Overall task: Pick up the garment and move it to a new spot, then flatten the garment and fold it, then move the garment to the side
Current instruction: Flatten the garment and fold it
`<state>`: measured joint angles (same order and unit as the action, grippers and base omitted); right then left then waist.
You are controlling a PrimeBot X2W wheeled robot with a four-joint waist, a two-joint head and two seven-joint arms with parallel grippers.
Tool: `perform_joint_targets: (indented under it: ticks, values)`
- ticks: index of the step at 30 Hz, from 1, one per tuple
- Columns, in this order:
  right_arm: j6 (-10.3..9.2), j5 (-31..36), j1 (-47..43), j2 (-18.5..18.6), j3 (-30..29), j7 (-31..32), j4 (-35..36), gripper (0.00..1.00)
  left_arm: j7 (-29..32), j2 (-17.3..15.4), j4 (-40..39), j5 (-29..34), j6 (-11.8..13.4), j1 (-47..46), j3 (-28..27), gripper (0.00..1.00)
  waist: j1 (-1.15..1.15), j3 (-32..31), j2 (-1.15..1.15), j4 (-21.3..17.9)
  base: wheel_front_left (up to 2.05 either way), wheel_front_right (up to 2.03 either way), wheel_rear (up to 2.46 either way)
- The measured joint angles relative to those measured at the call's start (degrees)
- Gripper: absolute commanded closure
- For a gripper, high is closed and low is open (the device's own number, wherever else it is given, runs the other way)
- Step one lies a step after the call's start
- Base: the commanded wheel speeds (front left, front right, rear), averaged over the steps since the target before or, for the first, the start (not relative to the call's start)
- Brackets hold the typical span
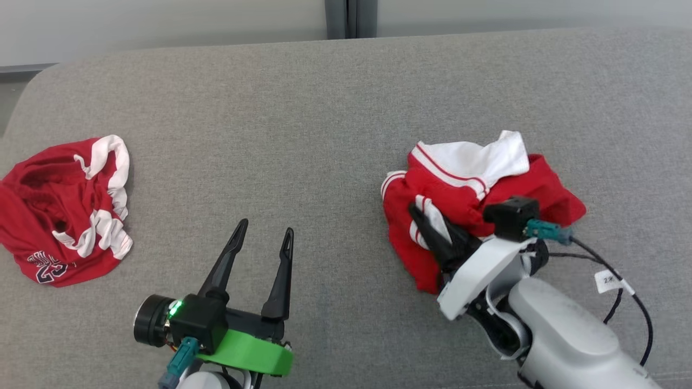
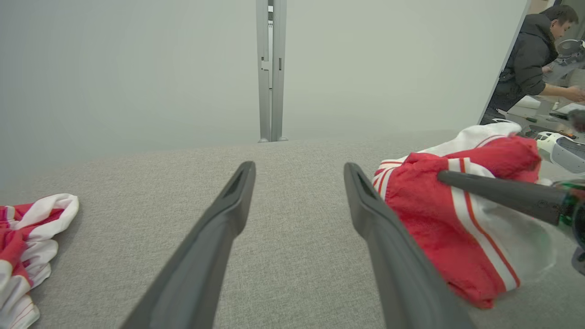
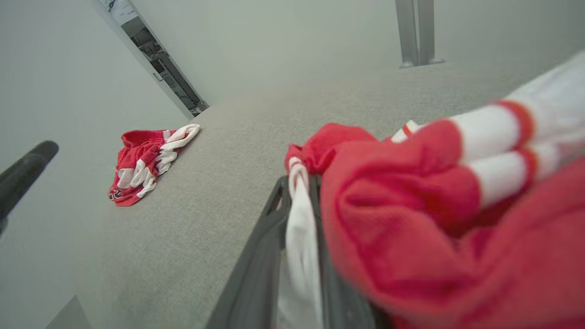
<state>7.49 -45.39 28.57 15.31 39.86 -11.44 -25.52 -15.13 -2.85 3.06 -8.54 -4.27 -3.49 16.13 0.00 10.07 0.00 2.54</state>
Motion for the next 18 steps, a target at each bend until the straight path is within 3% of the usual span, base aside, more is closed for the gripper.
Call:
perform_joint_targets:
  ticks: [7,11,18]
  values:
    - [0.00,-3.54,-2.80,-3.09,3.38,-0.70,3.01,0.00,0.00,0.00,-0.26,-1.71,0.07,0.02,0.20,0.00,0.00,-1.00,0.00,0.45,0.00,0.00,0.00]
    - [-0.01,-3.75,-3.25,0.18,1.46,-2.23,6.53,0.00,0.00,0.01,-0.29,-3.37,-0.14,0.02,1.22,0.00,0.00,-1.51,0.00,-0.38,0.00,0.00,0.00]
    - [-0.01,1.85,-6.25,5.42,-6.98,-3.30,12.61,0.00,0.00,0.04,2.11,-8.62,-0.87,-1.24,3.03,0.00,0.00,-1.96,0.00,-3.35,0.00,0.00,0.00]
